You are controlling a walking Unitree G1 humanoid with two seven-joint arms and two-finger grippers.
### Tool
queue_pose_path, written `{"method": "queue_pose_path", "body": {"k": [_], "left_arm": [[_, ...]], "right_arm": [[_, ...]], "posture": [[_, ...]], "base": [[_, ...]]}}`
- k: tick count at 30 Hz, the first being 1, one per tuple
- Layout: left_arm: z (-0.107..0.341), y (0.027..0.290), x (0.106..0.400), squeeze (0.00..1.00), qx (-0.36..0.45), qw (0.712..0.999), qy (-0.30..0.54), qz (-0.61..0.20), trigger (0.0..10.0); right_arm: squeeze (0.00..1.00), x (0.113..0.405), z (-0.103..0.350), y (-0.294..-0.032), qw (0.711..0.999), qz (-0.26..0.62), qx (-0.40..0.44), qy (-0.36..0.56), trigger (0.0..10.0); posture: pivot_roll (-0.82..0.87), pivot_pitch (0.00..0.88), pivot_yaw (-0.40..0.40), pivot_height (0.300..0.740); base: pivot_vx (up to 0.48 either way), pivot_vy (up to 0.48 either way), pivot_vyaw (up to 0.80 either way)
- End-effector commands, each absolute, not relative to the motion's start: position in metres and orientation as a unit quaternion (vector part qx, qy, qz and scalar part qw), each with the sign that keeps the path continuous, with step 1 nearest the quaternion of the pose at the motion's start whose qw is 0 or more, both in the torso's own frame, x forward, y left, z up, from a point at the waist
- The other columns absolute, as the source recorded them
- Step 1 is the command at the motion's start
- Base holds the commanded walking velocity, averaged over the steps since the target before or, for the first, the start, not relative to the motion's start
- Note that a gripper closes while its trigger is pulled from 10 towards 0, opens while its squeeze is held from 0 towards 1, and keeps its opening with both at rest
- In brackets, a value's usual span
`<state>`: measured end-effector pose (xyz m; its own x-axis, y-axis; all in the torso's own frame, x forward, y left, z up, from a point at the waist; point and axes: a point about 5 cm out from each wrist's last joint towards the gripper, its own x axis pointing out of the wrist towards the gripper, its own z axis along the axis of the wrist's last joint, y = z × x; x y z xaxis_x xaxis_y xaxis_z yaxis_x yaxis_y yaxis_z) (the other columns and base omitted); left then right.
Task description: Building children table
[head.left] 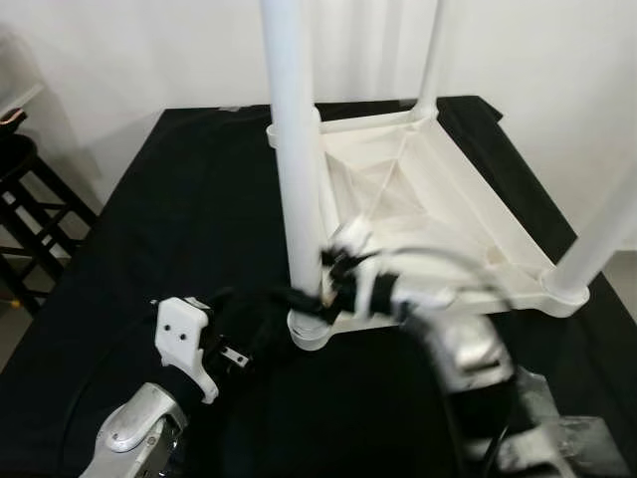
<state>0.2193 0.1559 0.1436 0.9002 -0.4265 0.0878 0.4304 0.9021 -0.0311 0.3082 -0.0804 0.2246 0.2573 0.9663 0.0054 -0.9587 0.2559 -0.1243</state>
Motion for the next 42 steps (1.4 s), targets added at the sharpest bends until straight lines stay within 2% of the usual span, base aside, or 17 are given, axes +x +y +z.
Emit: {"method": "queue_pose_path", "body": {"k": [1, 3, 10, 12, 13, 15, 16, 22, 28, 30, 31, 32, 33, 34, 35, 37, 42], "left_arm": [[0.139, 0.156, 0.219, 0.00, -0.024, 0.975, -0.026, -0.219, 10.0], [0.138, 0.155, 0.219, 0.00, -0.024, 0.975, -0.026, -0.220, 10.0], [0.137, 0.154, 0.219, 0.00, -0.024, 0.975, -0.027, -0.220, 10.0], [0.136, 0.153, 0.218, 0.00, -0.023, 0.975, -0.027, -0.219, 10.0], [0.136, 0.153, 0.218, 0.00, -0.022, 0.975, -0.028, -0.219, 10.0], [0.136, 0.152, 0.218, 0.00, -0.022, 0.975, -0.028, -0.219, 10.0], [0.136, 0.152, 0.217, 0.00, -0.022, 0.975, -0.028, -0.218, 10.0], [0.137, 0.152, 0.216, 0.00, -0.022, 0.975, -0.029, -0.218, 10.0], [0.137, 0.152, 0.214, 0.00, -0.024, 0.975, -0.030, -0.217, 10.0], [0.137, 0.152, 0.211, 0.00, -0.025, 0.975, -0.029, -0.217, 10.0], [0.137, 0.154, 0.210, 0.00, -0.024, 0.975, -0.029, -0.217, 10.0], [0.137, 0.154, 0.210, 0.00, -0.024, 0.975, -0.029, -0.217, 10.0], [0.138, 0.155, 0.210, 0.00, -0.024, 0.976, -0.029, -0.217, 10.0], [0.138, 0.155, 0.210, 0.00, -0.024, 0.976, -0.029, -0.217, 10.0], [0.139, 0.157, 0.210, 0.00, -0.024, 0.976, -0.029, -0.216, 10.0], [0.138, 0.158, 0.211, 0.00, -0.022, 0.976, -0.027, -0.215, 10.0], [0.138, 0.157, 0.215, 0.00, -0.023, 0.972, -0.021, -0.232, 10.0]], "right_arm": [[0.00, 0.305, 0.218, -0.083, 0.751, 0.657, -0.062, -0.028, 10.0], [0.00, 0.312, 0.217, -0.087, 0.716, 0.690, -0.102, -0.003, 10.0], [0.00, 0.335, 0.220, -0.079, 0.699, 0.709, -0.093, 0.014, 10.0], [0.00, 0.338, 0.222, -0.075, 0.681, 0.728, -0.076, 0.016, 9.7], [0.00, 0.340, 0.222, -0.073, 0.677, 0.732, -0.066, 0.015, 2.9], [0.00, 0.341, 0.223, -0.073, 0.674, 0.737, -0.060, 0.014, 2.9], [0.00, 0.342, 0.221, -0.074, 0.669, 0.741, -0.056, 0.020, 0.0], [0.00, 0.345, 0.213, -0.082, 0.659, 0.750, -0.042, 0.040, 0.0], [0.00, 0.338, 0.200, -0.096, 0.670, 0.741, -0.032, 0.041, 0.0], [0.00, 0.318, 0.174, -0.093, 0.737, 0.673, -0.032, 0.059, 0.0], [0.00, 0.317, 0.155, -0.080, 0.838, 0.538, -0.055, 0.079, 0.0], [0.00, 0.317, 0.155, -0.080, 0.838, 0.538, -0.055, 0.079, 0.0], [0.00, 0.316, 0.146, -0.076, 0.897, 0.427, -0.073, 0.087, 0.0], [0.00, 0.316, 0.146, -0.076, 0.897, 0.427, -0.073, 0.087, 0.0], [0.00, 0.297, 0.138, -0.070, 0.913, 0.388, -0.080, 0.096, 0.0], [0.00, 0.284, 0.139, -0.063, 0.915, 0.384, -0.092, 0.086, 0.0], [0.00, 0.284, 0.141, -0.063, 0.911, 0.392, -0.085, 0.093, 0.0]], "posture": [[-0.01, 0.080, 0.037, 0.740], [-0.01, 0.077, 0.037, 0.740], [0.00, 0.068, 0.034, 0.740], [0.01, 0.066, 0.034, 0.740], [0.01, 0.064, 0.033, 0.740], [0.01, 0.064, 0.033, 0.740], [0.01, 0.068, 0.035, 0.740], [0.01, 0.075, 0.036, 0.740], [0.00, 0.088, 0.039, 0.740], [0.00, 0.092, 0.024, 0.740], [0.01, 0.097, 0.023, 0.740], [0.01, 0.097, 0.023, 0.740], [0.01, 0.097, 0.023, 0.740], [0.01, 0.097, 0.023, 0.740], [0.00, 0.115, 0.048, 0.740], [-0.03, 0.109, 0.075, 0.740], [-0.02, 0.105, 0.069, 0.740]], "base": [[0.000, 0.000, 0.00], [0.000, 0.000, 0.00], [0.000, 0.000, 0.00], [0.000, 0.000, 0.00], [0.000, 0.000, 0.00], [0.000, 0.000, 0.00], [0.000, 0.000, 0.00], [0.000, 0.000, 0.00], [0.000, 0.000, 0.00], [0.000, 0.000, 0.00], [0.000, 0.000, 0.00], [0.000, 0.000, 0.00], [0.000, 0.000, 0.00], [0.000, 0.000, 0.00], [0.000, 0.000, 0.00], [0.000, 0.000, 0.00], [0.000, 0.000, 0.00]]}}
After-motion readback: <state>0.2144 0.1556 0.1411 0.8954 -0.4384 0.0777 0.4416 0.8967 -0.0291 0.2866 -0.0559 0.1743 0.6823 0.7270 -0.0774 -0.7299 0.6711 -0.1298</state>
